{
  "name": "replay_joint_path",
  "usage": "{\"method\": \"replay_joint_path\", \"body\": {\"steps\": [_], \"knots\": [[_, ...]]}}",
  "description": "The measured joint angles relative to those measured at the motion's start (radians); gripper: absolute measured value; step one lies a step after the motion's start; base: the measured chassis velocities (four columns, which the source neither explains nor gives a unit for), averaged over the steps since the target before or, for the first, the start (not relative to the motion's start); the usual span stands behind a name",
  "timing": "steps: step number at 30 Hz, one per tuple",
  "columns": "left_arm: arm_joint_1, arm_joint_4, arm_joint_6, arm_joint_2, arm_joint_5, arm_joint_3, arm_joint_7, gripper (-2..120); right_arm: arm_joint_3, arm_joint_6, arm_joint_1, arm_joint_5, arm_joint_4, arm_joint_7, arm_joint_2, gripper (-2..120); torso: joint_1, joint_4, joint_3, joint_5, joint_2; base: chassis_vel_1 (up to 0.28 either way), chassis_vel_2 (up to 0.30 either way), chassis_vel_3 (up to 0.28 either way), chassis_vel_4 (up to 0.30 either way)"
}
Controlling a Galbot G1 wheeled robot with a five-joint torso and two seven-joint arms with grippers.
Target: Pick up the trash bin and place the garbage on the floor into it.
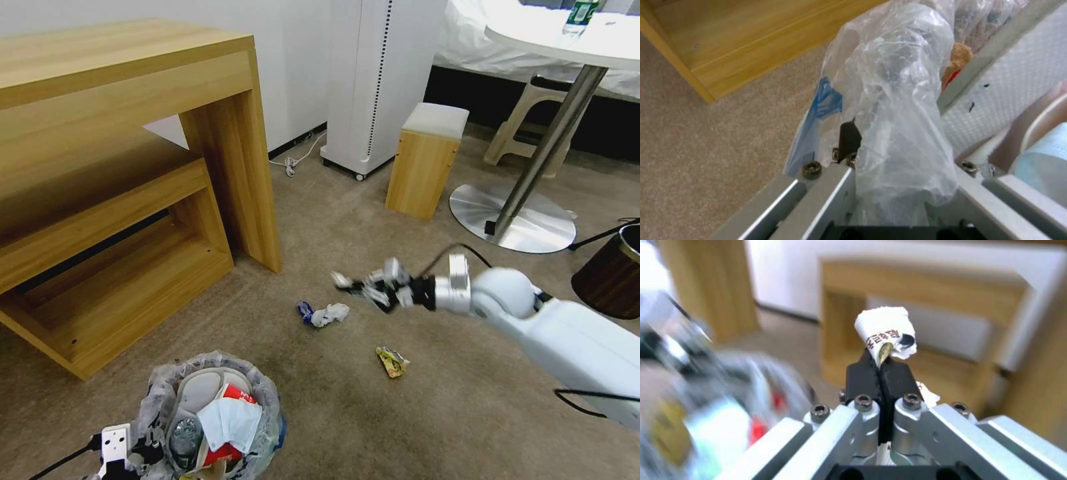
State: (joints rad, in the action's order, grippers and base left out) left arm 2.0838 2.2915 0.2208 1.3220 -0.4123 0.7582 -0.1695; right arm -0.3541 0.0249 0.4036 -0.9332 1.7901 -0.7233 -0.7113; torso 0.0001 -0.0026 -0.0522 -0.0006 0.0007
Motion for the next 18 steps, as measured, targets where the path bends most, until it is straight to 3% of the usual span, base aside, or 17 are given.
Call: {"method": "replay_joint_path", "body": {"steps": [6, 8, 18], "knots": [[0.003, 0.009, 0.003, -0.005, -0.013, 0.010, -0.002, 1, -0.102, 0.065, -0.036, -0.043, 0.062, 0.041, -0.123, 0, 0.000, 0.0002, 0.000, 0.0000, 0.000, 0.000, 0.000, 0.000, 0.000], [0.002, 0.013, 0.006, -0.005, -0.019, 0.017, -0.007, 1, -0.188, 0.095, -0.048, -0.042, 0.063, 0.083, -0.176, 0, 0.000, 0.0003, 0.000, 0.0003, 0.000, 0.000, 0.000, 0.000, 0.000], [-0.001, 0.021, 0.015, 0.006, -0.022, 0.014, -0.021, 1, -0.377, 0.108, 0.010, 0.034, -0.039, 0.151, -0.271, 0, 0.000, -0.0003, 0.000, 0.0004, 0.000, 0.000, 0.000, 0.000, 0.000]]}}
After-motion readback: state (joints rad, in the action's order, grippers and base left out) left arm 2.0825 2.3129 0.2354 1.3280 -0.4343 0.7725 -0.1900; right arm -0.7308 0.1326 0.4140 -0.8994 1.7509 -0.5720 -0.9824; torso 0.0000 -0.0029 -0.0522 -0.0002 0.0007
